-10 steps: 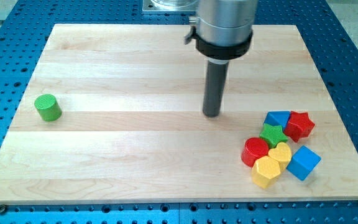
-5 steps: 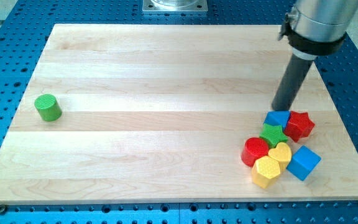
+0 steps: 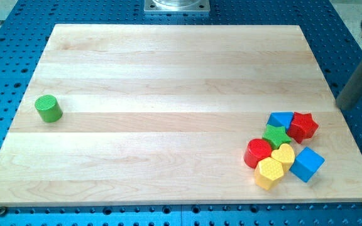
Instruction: Separate the green star from the red blocks
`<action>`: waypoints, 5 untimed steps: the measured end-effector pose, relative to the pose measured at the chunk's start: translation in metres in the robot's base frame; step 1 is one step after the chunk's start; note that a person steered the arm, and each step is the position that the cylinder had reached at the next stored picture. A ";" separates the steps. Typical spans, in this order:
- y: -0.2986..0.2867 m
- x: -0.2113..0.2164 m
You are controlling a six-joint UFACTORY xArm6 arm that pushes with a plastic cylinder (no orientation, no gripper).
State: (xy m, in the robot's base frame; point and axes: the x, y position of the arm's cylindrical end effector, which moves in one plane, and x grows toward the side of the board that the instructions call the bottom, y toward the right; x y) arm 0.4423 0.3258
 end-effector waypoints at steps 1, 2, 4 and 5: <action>0.019 -0.002; 0.019 -0.002; 0.019 -0.005; 0.019 -0.006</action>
State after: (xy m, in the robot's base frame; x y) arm 0.4361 0.3450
